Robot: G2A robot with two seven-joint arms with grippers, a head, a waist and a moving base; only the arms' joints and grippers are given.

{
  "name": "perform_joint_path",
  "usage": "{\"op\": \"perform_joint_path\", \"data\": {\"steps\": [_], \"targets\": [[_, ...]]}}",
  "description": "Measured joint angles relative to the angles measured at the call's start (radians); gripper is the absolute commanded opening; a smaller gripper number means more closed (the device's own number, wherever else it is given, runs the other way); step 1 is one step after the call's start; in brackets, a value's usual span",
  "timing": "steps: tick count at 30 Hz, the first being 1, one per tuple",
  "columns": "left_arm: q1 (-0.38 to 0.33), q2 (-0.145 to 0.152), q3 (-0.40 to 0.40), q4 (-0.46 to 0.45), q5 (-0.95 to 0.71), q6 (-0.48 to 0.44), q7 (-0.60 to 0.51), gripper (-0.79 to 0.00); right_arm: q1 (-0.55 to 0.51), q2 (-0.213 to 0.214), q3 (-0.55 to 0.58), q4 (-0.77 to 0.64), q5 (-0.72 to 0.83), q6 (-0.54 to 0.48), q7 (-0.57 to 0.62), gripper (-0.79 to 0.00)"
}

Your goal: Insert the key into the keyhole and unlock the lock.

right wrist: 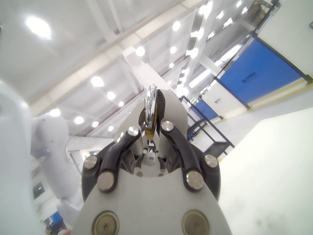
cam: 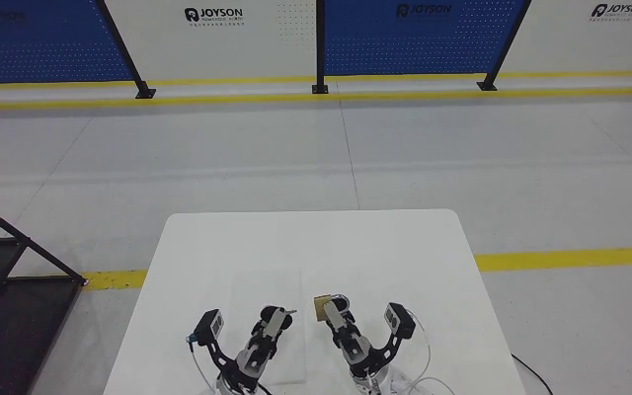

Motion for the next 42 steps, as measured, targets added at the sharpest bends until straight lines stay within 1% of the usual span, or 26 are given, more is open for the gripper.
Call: {"op": "perform_joint_path", "data": {"steps": [6,12,27,42], "targets": [[-0.019,-0.012,0.021,0.036,0.086,0.0,0.078,-0.785,-0.012,-0.017,0.004,0.002,-0.055,0.04,-0.041,-0.785],[-0.028,-0.023,0.039,0.051,0.132,0.002,0.129,-0.785,-0.012,-0.018,0.005,0.003,-0.06,0.045,-0.045,-0.785],[-0.044,-0.038,0.068,0.058,0.167,0.022,0.148,-0.785,-0.012,-0.018,0.005,0.003,-0.06,0.045,-0.045,-0.785],[-0.063,-0.05,0.085,0.071,0.165,0.048,0.154,-0.785,-0.012,-0.018,0.005,0.003,-0.06,0.045,-0.045,-0.785]]}}
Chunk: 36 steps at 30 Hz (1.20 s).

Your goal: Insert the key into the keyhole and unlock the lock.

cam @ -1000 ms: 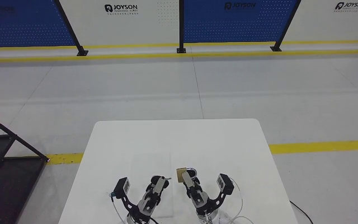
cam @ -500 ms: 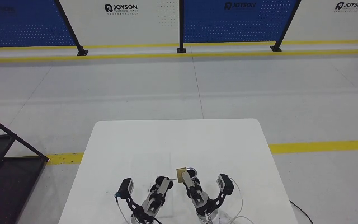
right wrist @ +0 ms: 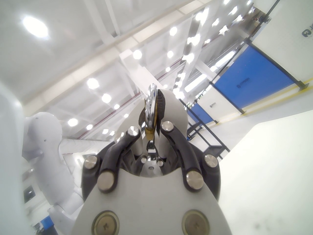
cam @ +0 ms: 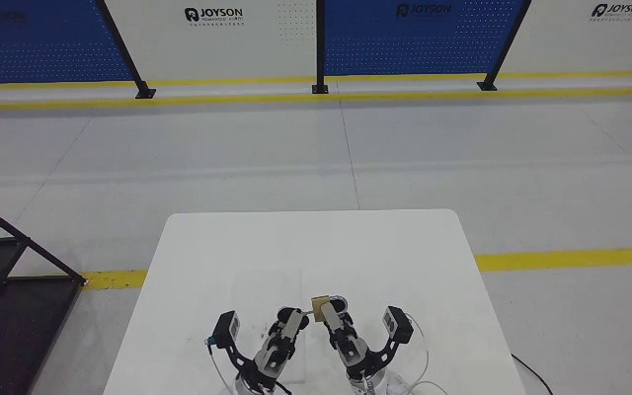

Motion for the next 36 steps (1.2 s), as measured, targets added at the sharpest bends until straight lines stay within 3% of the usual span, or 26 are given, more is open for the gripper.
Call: {"op": "perform_joint_path", "data": {"steps": [11,23,25,26,28,33,36], "targets": [[-0.002,-0.005,0.002,0.006,0.0,0.005,0.01,-0.785,0.0,0.0,0.0,0.0,0.0,0.0,0.0,-0.785],[-0.002,-0.01,0.002,0.008,0.021,0.018,0.023,-0.785,-0.023,0.001,0.021,-0.044,0.035,0.04,0.097,-0.785],[-0.001,-0.011,0.002,0.008,0.024,0.019,0.026,-0.431,-0.026,0.001,0.024,-0.048,0.034,0.042,0.101,-0.785],[-0.001,-0.011,0.002,0.009,0.025,0.019,0.027,-0.206,-0.028,0.001,0.026,-0.049,0.033,0.042,0.103,-0.785],[-0.001,-0.012,0.002,0.01,0.027,0.019,0.028,-0.068,-0.03,0.0,0.028,-0.051,0.033,0.043,0.108,-0.785],[-0.001,-0.012,0.0,0.011,0.026,0.018,0.028,-0.006,-0.034,-0.002,0.034,-0.053,0.035,0.04,0.113,-0.785],[0.001,-0.012,-0.003,0.011,0.022,0.015,0.026,-0.046,-0.035,-0.004,0.037,-0.054,0.037,0.037,0.115,-0.785]]}}
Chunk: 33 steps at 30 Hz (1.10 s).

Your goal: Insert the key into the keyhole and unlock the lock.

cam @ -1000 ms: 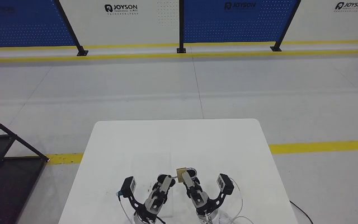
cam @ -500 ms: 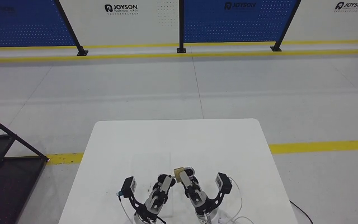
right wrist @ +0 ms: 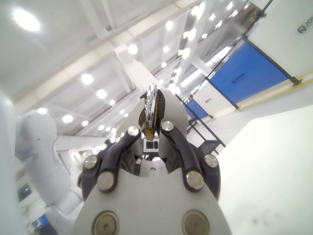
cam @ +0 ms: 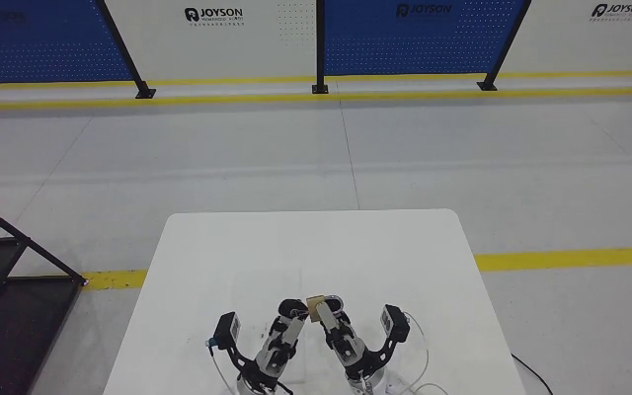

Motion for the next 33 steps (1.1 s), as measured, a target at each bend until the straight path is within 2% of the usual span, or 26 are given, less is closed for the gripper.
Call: {"op": "perform_joint_path", "data": {"steps": [4,10,18,20,26,29,31,33], "targets": [[0.003,0.002,-0.009,0.001,-0.007,-0.015,-0.002,-0.114,-0.001,-0.001,0.01,0.001,0.004,-0.003,0.001,-0.785],[0.009,0.014,-0.023,0.009,-0.075,-0.064,-0.075,-0.416,-0.006,0.001,0.031,0.003,0.01,-0.005,0.018,-0.785],[0.007,0.045,-0.024,-0.024,-0.222,-0.063,-0.225,-0.526,-0.012,0.0,0.042,0.0,0.02,0.006,0.054,-0.785],[0.008,0.049,-0.026,-0.027,-0.237,-0.063,-0.239,-0.597,-0.013,0.0,0.043,0.0,0.023,0.007,0.061,-0.785],[0.006,0.056,-0.029,-0.029,-0.261,-0.063,-0.265,-0.65,-0.015,-0.002,0.048,-0.002,0.031,0.007,0.074,-0.785],[0.003,0.057,-0.028,-0.027,-0.263,-0.063,-0.273,-0.711,-0.017,-0.003,0.05,-0.003,0.031,0.005,0.08,-0.785],[0.001,0.057,-0.03,-0.025,-0.258,-0.063,-0.275,-0.785,-0.018,-0.004,0.051,-0.004,0.031,0.003,0.084,-0.785],[0.0,0.056,-0.031,-0.023,-0.252,-0.063,-0.274,-0.785,-0.02,-0.004,0.052,-0.004,0.03,0.001,0.089,-0.785]]}}
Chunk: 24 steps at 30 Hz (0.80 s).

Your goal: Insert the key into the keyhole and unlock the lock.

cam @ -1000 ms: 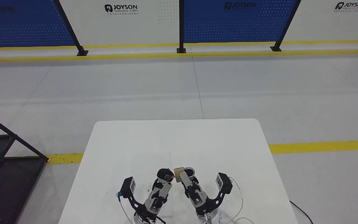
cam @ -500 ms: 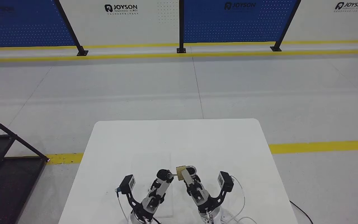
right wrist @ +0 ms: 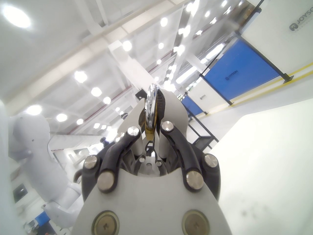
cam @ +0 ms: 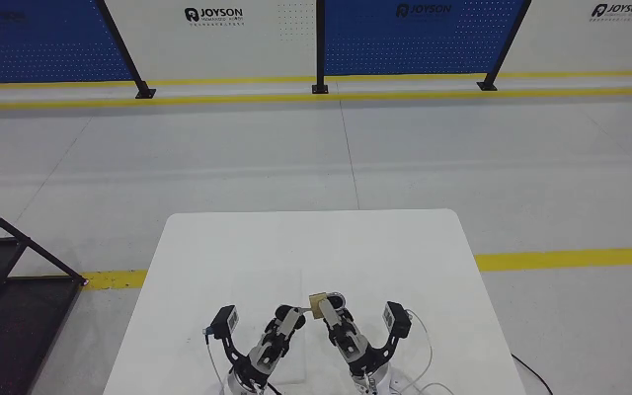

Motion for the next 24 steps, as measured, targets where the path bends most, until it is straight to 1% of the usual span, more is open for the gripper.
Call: {"op": "perform_joint_path", "data": {"steps": [11,20,24], "targets": [[-0.003,-0.011,-0.011,0.011,0.109,0.02,0.053,-0.785,-0.008,-0.002,0.004,-0.002,-0.02,0.002,0.018,-0.785],[0.0,-0.019,-0.02,0.023,0.236,0.033,0.138,-0.785,-0.014,-0.003,0.007,-0.004,-0.024,0.004,0.033,-0.785],[-0.002,-0.023,-0.02,0.027,0.291,0.056,0.173,-0.785,-0.015,-0.004,0.007,-0.003,-0.026,0.011,0.043,-0.785]]}}
